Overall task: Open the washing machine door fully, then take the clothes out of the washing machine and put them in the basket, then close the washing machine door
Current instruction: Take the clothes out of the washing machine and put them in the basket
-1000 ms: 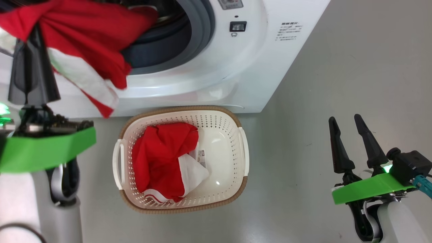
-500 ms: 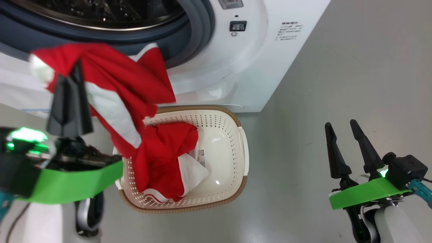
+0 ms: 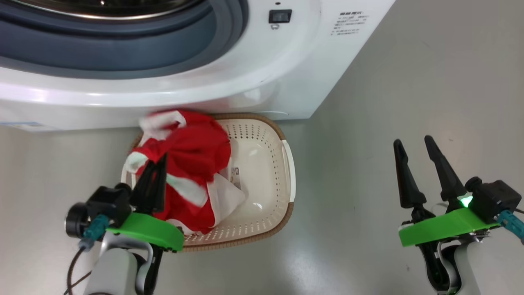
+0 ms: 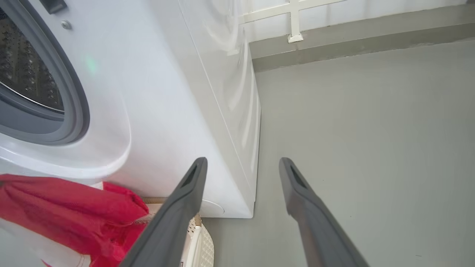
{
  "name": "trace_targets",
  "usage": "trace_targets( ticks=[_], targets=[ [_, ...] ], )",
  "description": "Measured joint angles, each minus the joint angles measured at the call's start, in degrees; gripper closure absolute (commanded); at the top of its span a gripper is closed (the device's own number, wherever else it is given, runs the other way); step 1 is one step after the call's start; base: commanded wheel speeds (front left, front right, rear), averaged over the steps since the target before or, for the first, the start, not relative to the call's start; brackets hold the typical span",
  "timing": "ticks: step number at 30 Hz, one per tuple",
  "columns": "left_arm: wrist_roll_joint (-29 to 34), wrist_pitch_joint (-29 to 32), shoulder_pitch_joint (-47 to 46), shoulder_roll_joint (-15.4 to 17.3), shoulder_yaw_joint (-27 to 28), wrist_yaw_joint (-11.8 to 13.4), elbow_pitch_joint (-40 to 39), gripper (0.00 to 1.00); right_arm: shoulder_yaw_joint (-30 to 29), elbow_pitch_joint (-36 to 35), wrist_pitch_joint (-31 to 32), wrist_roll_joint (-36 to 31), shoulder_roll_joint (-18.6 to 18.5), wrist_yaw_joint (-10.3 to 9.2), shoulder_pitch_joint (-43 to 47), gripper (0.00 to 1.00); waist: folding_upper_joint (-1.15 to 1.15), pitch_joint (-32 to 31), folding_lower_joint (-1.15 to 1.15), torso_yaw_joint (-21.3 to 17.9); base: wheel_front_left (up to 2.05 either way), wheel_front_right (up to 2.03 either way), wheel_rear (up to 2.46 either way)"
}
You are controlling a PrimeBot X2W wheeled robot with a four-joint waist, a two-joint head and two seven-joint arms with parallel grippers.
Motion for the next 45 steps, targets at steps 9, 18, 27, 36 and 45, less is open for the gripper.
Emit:
trace_targets(
  ticks=[9,18,27,36,45],
  targets=[
    [1.30,0.03,-6.20,0.00,-0.85,-0.05,13.61,1.00,-0.58,-0.79,0.00,0.40,-0.01,0.00,-1.41,0.00,0.00,4.06,0.00,-1.19,0.00,0.00,0.00],
    [-1.00,0.03,-13.46,1.18,-3.74,-0.07,25.18,1.00,-1.34,-2.11,-0.01,0.38,-0.02,0.00,-3.54,0.00,0.00,8.79,0.00,-1.80,0.00,0.00,0.00],
    [-3.93,0.03,-18.23,1.43,-6.05,-0.07,31.60,0.02,-1.70,-2.47,-0.01,0.32,-0.04,0.00,-3.85,0.00,0.00,11.26,0.00,-1.72,0.00,0.00,0.00],
    [-5.09,0.03,-17.95,1.31,-6.21,-0.07,30.69,0.00,-2.80,-1.80,-0.01,-0.09,-0.04,0.00,-3.93,0.00,0.00,8.63,0.00,-1.34,0.00,0.00,0.00],
    [-4.70,0.03,-13.71,1.35,-3.11,-0.07,26.80,0.00,-2.85,-0.27,0.00,-0.10,-0.04,0.00,-3.53,0.00,0.00,3.84,0.00,-1.19,0.00,0.00,0.00]
  ],
)
